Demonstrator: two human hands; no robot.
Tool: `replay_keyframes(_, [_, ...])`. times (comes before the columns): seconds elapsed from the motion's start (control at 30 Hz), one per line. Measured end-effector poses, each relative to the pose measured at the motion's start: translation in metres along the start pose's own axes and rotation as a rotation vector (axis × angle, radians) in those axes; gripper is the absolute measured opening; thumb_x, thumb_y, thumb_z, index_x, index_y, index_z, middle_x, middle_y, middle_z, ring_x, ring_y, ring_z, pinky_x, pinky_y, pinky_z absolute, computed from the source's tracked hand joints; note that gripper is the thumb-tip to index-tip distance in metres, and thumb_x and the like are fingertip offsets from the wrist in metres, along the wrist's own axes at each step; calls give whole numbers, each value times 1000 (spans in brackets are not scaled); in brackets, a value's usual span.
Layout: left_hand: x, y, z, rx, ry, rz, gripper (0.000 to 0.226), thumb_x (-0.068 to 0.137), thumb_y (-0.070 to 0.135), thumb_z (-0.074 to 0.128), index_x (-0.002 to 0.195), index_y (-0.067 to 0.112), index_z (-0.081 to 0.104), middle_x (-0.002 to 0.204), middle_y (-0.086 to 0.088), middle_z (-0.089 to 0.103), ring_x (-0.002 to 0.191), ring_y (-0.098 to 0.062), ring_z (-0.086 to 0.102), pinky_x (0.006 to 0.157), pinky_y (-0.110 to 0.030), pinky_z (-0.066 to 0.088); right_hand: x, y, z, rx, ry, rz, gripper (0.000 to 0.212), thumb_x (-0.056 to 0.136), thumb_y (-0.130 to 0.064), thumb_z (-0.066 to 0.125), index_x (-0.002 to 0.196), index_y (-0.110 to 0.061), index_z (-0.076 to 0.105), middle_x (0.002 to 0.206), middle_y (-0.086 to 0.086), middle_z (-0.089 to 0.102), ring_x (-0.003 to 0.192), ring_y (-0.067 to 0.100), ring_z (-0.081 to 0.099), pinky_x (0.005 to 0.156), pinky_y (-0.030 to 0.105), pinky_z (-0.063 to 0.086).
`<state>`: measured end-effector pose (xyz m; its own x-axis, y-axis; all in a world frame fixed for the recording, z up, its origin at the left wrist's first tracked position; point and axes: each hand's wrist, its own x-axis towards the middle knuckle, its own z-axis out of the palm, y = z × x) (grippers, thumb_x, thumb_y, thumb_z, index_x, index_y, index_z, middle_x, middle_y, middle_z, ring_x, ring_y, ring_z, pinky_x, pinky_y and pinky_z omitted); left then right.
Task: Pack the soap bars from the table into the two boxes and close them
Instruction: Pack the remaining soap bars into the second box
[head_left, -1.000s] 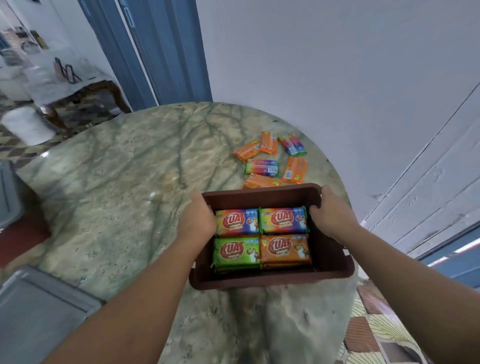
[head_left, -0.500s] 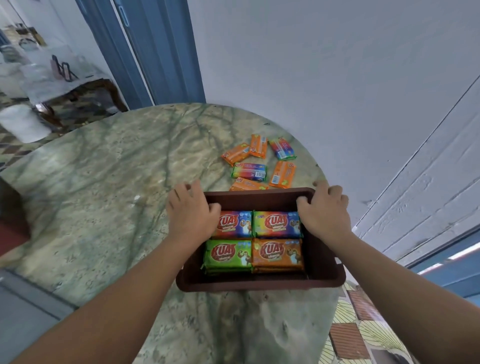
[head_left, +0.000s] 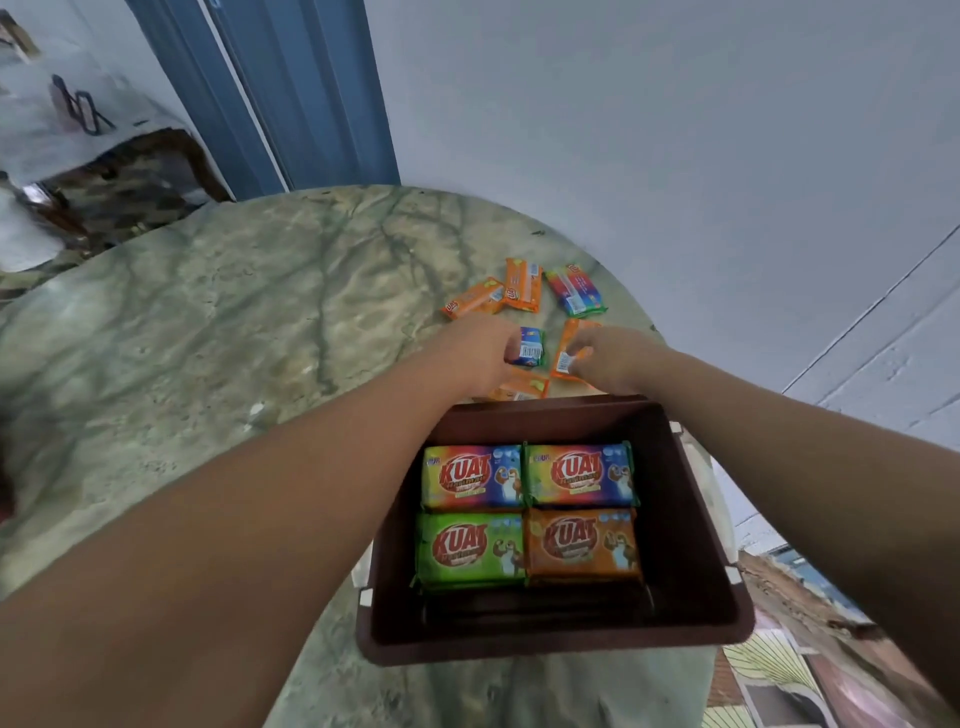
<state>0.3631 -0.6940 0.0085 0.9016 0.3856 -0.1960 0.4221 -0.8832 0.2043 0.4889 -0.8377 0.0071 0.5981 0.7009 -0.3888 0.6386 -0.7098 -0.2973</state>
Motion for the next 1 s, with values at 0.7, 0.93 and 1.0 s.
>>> replay_keyframes(0.7, [55,-20,65,327,-189,-13,40,99,21,55,138,22,42,139,-18,33,129,-38,30,102,-51,38,65,8,39,-222,-120,185,25,100,-26,48,123,-32,40,141,27,32,123,47,43,99,52,42])
replay_keyframes(0.93, [26,-23,34,-135,-78,-87,73,76,42,84,124,20,34,98,0,59,85,-22,59,68,-37,46,48,-2,27,87,133,202,114,69,-64,79,154,-20,18,141,25,42,129,44,47,104,52,46])
replay_keyframes(1.0, [14,-23,20,-133,28,-86,82,71,50,82,129,20,34,103,0,62,88,-23,60,67,-36,46,37,-6,22,170,203,158,112,71,-65,79,153,-12,25,143,23,39,128,39,48,98,45,46])
